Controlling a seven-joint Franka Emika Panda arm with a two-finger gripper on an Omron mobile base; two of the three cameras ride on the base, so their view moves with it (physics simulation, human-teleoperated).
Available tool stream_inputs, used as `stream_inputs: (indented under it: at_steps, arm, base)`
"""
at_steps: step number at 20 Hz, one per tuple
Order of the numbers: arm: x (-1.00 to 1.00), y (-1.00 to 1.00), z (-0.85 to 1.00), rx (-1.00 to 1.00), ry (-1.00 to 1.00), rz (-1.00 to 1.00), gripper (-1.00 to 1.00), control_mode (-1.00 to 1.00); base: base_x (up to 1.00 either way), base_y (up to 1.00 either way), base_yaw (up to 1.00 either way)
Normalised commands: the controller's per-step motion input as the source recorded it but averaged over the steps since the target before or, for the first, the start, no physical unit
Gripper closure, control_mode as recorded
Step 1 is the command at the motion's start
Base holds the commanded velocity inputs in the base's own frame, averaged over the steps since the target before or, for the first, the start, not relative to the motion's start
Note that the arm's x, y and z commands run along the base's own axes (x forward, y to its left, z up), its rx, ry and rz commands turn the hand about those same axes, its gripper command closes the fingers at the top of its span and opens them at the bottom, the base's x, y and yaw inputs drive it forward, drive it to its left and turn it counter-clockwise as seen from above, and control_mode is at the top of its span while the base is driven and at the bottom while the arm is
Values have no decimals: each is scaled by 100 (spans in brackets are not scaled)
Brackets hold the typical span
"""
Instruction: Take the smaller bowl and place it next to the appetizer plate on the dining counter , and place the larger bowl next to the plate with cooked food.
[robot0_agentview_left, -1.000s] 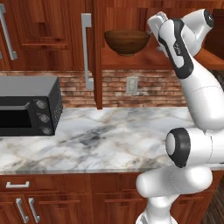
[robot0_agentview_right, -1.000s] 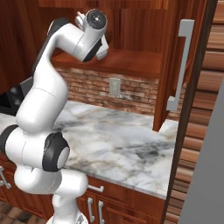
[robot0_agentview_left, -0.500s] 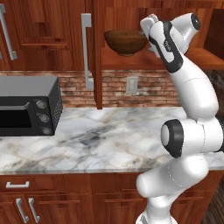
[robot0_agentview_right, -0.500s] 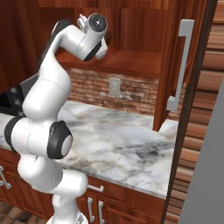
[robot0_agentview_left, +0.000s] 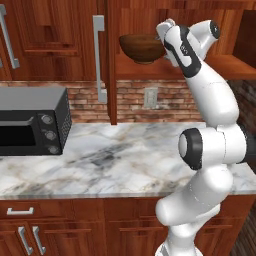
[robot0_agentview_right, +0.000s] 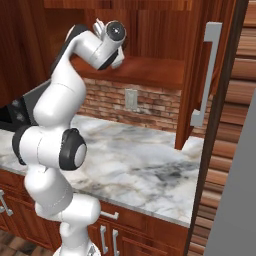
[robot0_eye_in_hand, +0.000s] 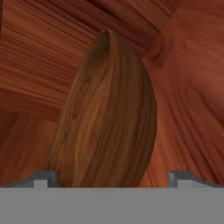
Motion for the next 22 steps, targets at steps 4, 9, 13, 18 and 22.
stream_inputs:
  at_steps: [4,9,13,18,22]
  arm:
    - [47,3,-3,2,2,0,-100,-100]
    - [44,28,-21,1,1,0,100,-100]
    - [29,29,-26,0,0,0,100,-100]
    - [1,26,-25,0,0,0,100,-100]
    - [-74,-1,-4,-1,-11,-5,100,-100]
  base:
    - [0,0,0]
    - [0,0,0]
    - [0,0,0]
    - [0,0,0]
    - [0,0,0]
